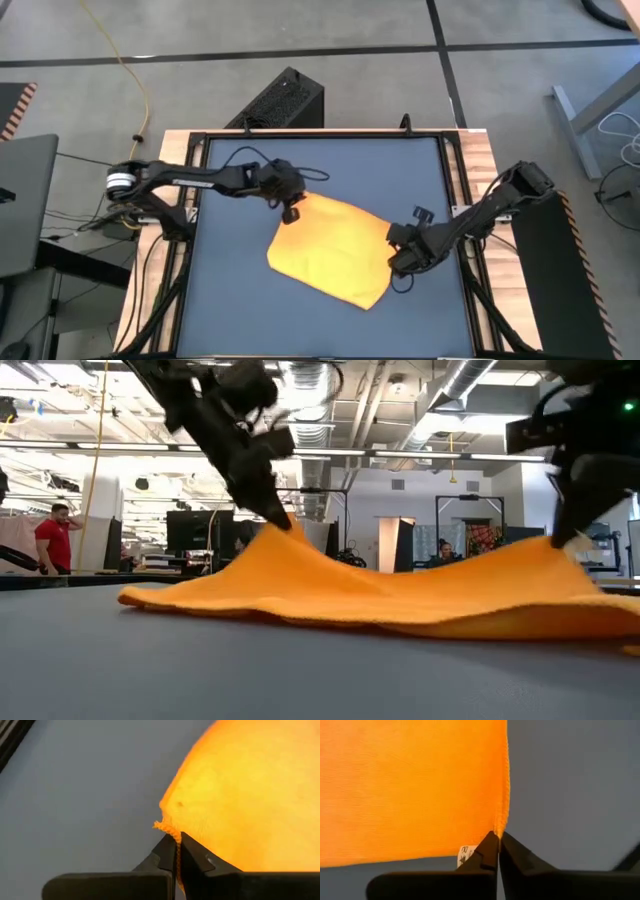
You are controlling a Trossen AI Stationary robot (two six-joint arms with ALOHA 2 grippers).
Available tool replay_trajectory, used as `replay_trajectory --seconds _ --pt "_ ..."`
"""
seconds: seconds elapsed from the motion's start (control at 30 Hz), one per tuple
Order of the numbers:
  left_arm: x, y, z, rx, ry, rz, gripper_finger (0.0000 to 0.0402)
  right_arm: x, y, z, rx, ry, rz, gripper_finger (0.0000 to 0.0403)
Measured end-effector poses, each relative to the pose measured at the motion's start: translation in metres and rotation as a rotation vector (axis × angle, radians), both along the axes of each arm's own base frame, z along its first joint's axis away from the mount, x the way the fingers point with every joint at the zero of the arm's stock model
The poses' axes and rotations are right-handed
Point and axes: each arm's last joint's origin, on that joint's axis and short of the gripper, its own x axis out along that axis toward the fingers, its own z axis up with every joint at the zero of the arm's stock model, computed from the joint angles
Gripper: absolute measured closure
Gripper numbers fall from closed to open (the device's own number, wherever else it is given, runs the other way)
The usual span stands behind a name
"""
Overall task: Roll towel
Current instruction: Fold the orange microfiber towel
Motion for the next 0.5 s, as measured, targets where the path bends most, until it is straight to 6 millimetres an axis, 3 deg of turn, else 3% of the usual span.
replay_trajectory --seconds 0.3,0.5 --pt "-0.037 -0.028 0.060 0.036 -0.132 -0.070 0.0401 0.015 -0.019 0.037 -0.248 0.062 0.146 0.0380" --pt "-0.065 -0.049 0.089 0.039 -0.218 -0.133 0.0401 0.028 -0.018 0.065 -0.214 0.042 0.213 0.0384"
